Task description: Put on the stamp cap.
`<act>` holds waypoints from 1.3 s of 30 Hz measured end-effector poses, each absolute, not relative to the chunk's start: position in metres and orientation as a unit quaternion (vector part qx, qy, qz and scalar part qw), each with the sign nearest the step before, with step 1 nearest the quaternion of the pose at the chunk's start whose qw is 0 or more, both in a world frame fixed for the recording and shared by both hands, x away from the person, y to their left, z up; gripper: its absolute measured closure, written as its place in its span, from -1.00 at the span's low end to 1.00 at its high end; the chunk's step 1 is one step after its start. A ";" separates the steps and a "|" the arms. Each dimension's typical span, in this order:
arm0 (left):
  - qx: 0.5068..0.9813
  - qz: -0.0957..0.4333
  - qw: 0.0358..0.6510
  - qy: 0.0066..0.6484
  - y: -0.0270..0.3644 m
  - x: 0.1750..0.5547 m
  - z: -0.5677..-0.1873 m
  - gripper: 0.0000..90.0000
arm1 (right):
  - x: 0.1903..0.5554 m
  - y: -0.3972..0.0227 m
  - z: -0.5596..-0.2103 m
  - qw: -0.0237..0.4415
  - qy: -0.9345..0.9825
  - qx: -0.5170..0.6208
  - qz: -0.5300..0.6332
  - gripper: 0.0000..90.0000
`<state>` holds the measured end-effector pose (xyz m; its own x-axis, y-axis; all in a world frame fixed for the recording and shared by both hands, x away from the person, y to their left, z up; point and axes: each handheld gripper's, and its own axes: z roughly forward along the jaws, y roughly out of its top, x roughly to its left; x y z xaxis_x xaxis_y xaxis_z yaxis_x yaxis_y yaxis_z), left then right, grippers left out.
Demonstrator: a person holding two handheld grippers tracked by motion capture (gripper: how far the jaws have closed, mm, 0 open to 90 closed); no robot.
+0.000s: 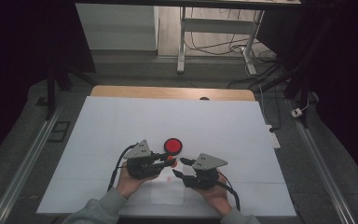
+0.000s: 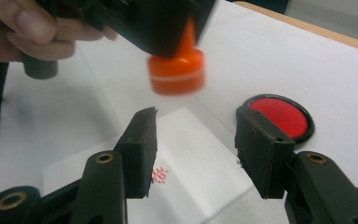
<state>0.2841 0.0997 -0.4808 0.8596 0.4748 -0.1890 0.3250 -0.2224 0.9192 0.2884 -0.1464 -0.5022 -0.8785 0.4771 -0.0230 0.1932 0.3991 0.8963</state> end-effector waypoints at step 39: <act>0.780 0.097 0.547 0.288 0.123 0.293 -0.468 0.61 | 0.285 -0.276 -0.506 0.192 0.809 0.294 0.472 -0.13</act>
<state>0.2934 0.1232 -0.4679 0.8150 0.5556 -0.1645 0.3440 -0.2354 0.9090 0.2849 -0.2758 -0.5059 -0.7541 0.6560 -0.0326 0.2940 0.3815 0.8764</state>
